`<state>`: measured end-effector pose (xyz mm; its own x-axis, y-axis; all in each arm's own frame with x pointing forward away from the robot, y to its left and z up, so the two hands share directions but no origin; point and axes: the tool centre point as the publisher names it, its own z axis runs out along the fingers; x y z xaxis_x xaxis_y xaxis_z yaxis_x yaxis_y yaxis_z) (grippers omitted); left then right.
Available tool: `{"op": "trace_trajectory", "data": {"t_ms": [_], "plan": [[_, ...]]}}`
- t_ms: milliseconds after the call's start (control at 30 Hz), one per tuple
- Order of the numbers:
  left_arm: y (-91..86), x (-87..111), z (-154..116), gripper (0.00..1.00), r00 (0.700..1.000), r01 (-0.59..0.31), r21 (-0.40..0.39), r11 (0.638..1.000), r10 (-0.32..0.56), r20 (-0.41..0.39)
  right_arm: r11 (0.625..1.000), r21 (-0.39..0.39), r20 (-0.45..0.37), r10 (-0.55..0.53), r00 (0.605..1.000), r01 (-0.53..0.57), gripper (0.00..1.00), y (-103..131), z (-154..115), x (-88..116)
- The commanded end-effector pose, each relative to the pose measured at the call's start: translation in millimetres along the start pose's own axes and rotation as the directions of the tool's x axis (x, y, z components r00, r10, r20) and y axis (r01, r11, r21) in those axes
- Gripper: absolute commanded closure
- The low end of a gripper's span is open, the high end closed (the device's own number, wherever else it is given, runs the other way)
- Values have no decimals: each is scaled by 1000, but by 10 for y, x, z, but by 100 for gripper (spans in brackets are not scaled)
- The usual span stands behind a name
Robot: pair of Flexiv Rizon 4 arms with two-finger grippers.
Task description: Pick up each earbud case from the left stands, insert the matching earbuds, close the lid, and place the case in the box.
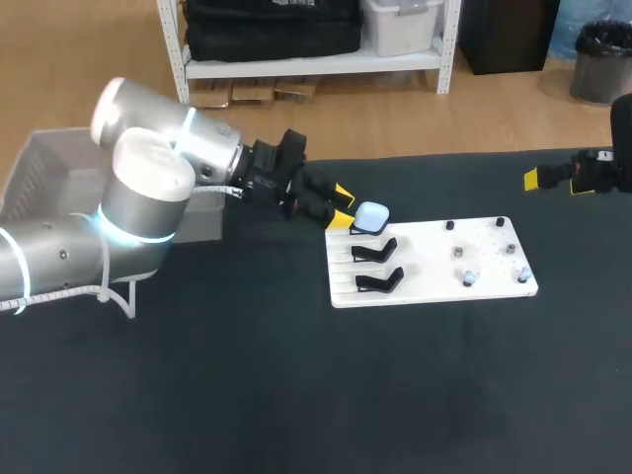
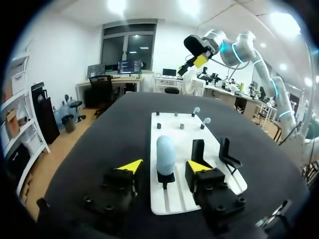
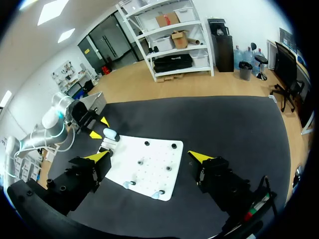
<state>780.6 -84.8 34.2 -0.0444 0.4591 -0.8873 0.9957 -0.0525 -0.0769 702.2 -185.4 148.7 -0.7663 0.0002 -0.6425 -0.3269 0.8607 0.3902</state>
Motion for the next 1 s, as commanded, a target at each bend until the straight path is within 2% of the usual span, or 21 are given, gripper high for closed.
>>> {"op": "trace_trajectory", "data": {"t_ms": [33,200,1000], "plan": [[-14,16,36,52,1000,-3,0,1000,3,10,1000,-1,-1,-1,1000,1,0,0,-13,1],[-36,22,72,57,1000,-5,13,1000,5,16,1000,-1,-1,-1,1000,1,0,0,-13,1],[25,47,275,58,999,-26,7,1000,26,34,1000,-1,-1,-1,1000,1,0,0,-13,1]]}}
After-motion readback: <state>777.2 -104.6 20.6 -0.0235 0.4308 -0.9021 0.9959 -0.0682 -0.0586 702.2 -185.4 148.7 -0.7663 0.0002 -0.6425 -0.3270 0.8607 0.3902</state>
